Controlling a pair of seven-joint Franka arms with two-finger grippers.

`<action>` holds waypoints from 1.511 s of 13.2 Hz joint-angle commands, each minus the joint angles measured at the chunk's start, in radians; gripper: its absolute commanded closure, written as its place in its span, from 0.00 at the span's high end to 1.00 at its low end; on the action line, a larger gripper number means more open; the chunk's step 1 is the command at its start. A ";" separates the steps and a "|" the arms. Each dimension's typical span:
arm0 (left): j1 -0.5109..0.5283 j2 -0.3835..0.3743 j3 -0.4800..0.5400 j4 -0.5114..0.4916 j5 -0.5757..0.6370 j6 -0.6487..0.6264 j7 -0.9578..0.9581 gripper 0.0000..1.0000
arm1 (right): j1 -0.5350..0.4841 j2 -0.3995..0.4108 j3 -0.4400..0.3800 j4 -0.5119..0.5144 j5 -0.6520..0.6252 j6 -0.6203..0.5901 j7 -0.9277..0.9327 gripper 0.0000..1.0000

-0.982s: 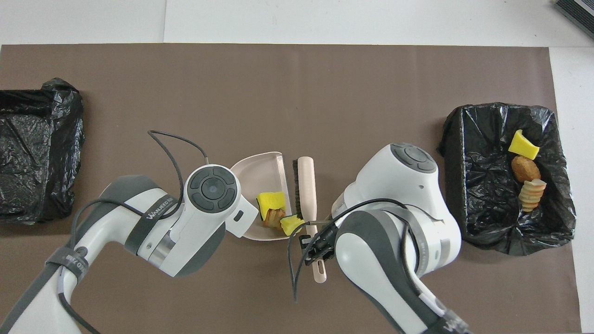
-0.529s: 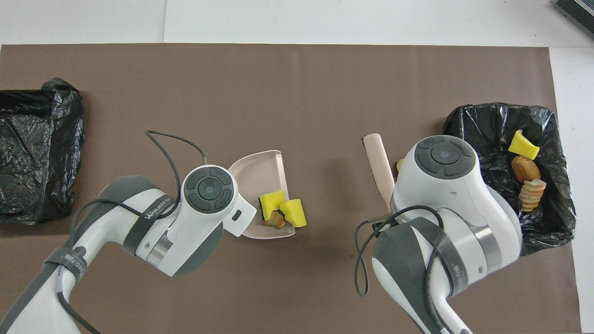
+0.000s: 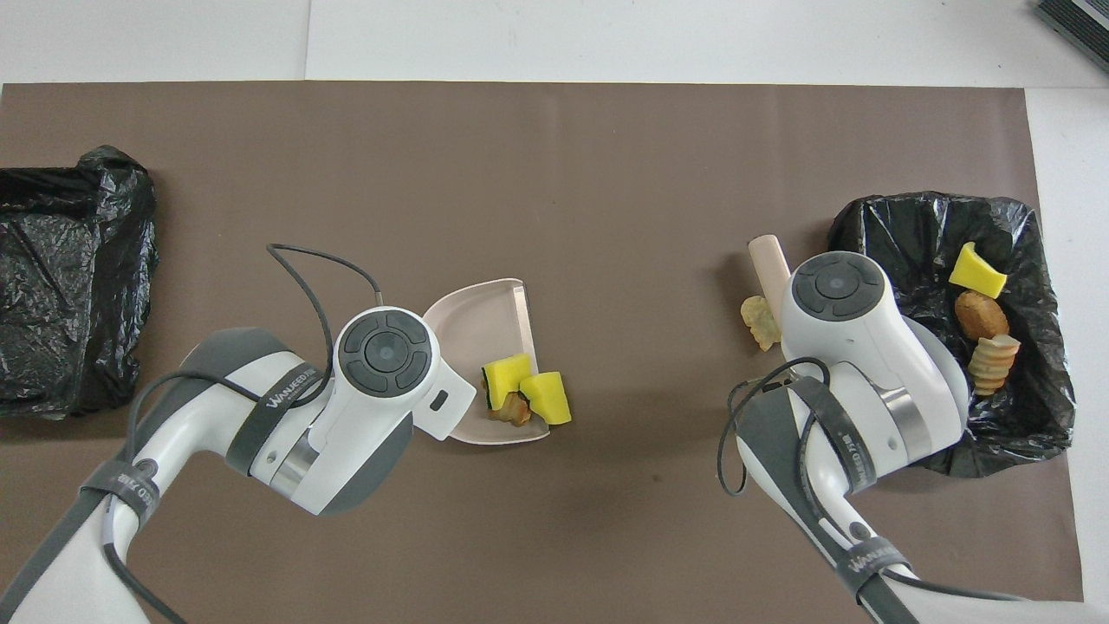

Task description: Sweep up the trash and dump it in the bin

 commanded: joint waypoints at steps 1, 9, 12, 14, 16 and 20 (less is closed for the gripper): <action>0.018 -0.027 -0.002 -0.039 0.017 0.035 -0.013 0.00 | -0.028 0.044 0.021 -0.035 0.072 0.061 -0.016 0.00; 0.024 -0.028 -0.002 -0.047 0.015 0.035 -0.013 0.00 | 0.263 0.054 0.024 0.015 0.666 0.051 0.044 0.00; 0.024 -0.028 0.000 -0.047 0.011 0.035 -0.013 0.00 | 0.302 0.057 0.018 0.109 0.647 0.006 0.287 0.00; 0.035 -0.027 -0.002 -0.045 0.006 0.038 -0.014 0.00 | 0.280 0.066 0.013 0.158 0.490 -0.078 0.387 0.00; 0.037 -0.027 0.000 -0.047 -0.017 0.041 -0.031 0.00 | 0.241 0.068 0.013 0.160 0.344 -0.161 0.403 0.00; 0.037 -0.028 0.000 -0.050 -0.046 0.040 -0.050 0.00 | 0.192 0.066 0.012 0.172 0.081 -0.344 0.311 0.00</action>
